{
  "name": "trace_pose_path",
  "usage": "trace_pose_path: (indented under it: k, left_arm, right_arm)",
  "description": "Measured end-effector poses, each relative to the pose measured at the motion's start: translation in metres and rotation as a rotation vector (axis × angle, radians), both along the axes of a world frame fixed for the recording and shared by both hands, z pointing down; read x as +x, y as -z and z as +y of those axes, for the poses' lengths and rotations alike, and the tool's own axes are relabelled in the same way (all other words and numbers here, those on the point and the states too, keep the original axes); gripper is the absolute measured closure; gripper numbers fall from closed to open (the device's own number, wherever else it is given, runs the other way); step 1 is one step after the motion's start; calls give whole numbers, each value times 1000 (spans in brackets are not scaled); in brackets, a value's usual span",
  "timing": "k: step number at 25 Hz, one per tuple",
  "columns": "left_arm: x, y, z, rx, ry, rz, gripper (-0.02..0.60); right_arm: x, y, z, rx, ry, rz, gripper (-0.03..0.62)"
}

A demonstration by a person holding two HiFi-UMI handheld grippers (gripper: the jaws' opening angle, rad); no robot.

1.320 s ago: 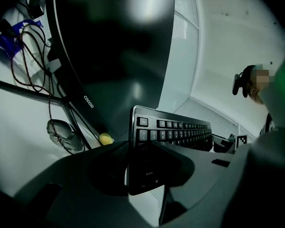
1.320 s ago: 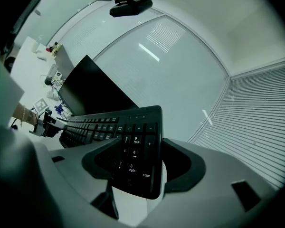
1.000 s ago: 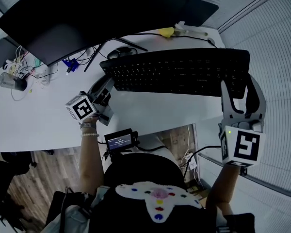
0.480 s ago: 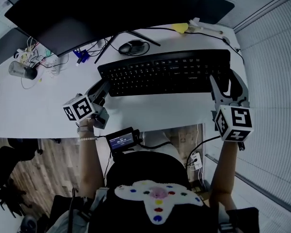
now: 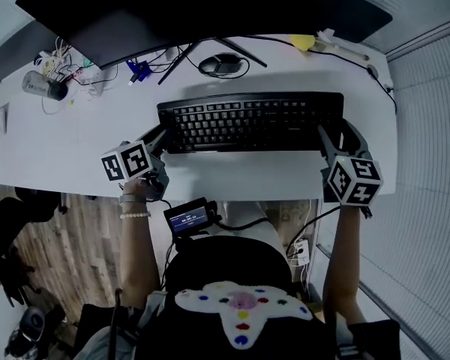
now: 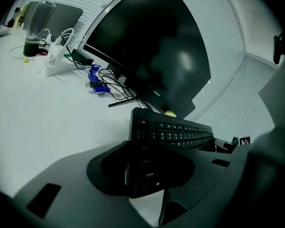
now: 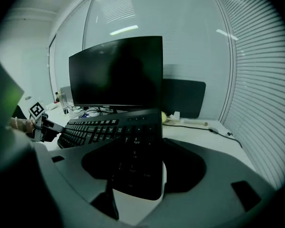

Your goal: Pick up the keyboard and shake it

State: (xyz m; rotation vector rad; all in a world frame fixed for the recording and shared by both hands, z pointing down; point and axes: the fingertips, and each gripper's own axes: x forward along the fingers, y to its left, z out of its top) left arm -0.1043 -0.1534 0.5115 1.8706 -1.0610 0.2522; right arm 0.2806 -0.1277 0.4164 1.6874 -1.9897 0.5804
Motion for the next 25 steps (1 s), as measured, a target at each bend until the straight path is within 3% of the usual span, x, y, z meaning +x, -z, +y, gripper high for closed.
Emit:
trace_pose_path:
  k: [8,25]
  left_arm:
    - [-9,-22,-2,-57,18,-105,437]
    - [-5,-45,-14,-128,31,-224,436]
  right_arm:
    - [0,-61,-11,-116,3,-108,313]
    - [9,-132,-14,-286,-53,-227,312]
